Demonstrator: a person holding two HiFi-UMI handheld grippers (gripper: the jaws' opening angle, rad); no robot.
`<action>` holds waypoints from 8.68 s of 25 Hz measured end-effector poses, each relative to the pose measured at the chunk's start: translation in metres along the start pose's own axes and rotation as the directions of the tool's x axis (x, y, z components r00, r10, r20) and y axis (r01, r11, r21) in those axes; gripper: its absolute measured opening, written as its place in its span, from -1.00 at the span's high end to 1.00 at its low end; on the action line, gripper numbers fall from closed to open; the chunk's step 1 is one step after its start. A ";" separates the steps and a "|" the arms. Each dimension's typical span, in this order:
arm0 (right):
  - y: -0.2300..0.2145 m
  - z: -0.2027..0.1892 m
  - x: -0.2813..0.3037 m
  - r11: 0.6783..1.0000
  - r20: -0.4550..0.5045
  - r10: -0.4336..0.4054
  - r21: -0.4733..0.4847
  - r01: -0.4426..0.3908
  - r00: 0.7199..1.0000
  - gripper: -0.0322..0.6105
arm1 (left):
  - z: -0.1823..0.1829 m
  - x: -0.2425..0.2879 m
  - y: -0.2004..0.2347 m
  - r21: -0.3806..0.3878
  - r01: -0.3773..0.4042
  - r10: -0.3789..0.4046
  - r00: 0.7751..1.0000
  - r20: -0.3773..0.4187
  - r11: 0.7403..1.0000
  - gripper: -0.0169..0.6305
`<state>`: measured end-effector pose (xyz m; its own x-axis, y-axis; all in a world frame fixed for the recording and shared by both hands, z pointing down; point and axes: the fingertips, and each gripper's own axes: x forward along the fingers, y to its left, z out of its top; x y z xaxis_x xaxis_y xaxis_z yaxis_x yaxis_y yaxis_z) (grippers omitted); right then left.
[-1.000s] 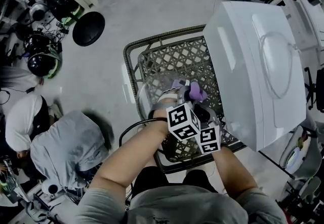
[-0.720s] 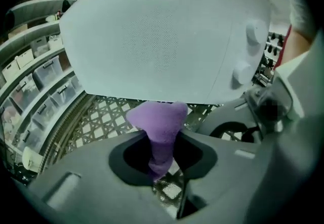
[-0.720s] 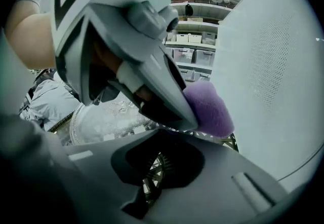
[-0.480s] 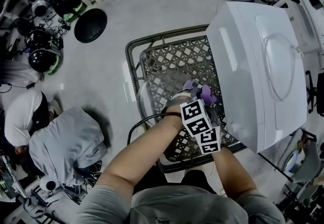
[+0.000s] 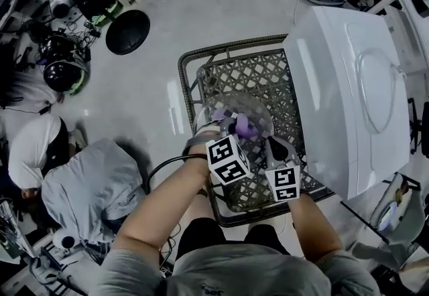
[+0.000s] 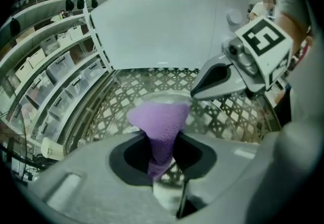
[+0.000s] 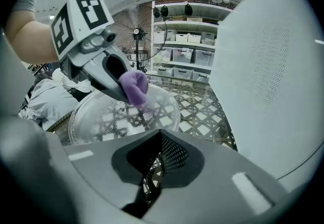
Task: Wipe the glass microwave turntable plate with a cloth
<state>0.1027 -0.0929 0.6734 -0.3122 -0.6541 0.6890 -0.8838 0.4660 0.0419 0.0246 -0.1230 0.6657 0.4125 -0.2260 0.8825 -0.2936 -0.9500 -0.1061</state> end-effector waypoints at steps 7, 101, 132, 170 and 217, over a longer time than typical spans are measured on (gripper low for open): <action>0.000 -0.001 0.000 1.000 0.000 -0.010 -0.012 0.010 1.000 0.88 | -0.063 -0.034 0.014 -0.026 -0.044 0.042 0.996 -0.078 0.999 0.64; -0.015 0.009 0.007 0.942 -0.175 0.218 0.293 -0.160 0.960 0.88 | -0.084 -0.053 -0.075 -0.081 0.279 -0.286 0.954 -0.093 0.957 0.65; -0.019 0.008 0.009 0.898 -0.055 0.221 0.401 -0.181 0.974 0.88 | -0.003 -0.018 -0.142 0.163 0.263 -0.252 0.964 -0.088 0.951 0.64; 0.027 0.055 -0.035 0.953 -0.143 0.263 0.193 -0.234 0.954 0.88 | -0.045 -0.247 -0.058 -0.445 -0.034 0.136 0.971 0.199 0.895 0.64; 0.035 0.246 -0.338 0.952 0.481 0.271 -0.006 -0.307 0.833 0.89 | -0.003 -0.483 -0.052 -0.639 0.272 0.478 0.473 0.740 0.720 0.64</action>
<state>0.0912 -0.0019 0.2637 -0.6678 -0.7055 0.2374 -0.7435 0.6476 -0.1670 -0.1619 0.0357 0.2466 0.6931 -0.7203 0.0280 -0.6500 -0.6076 0.4564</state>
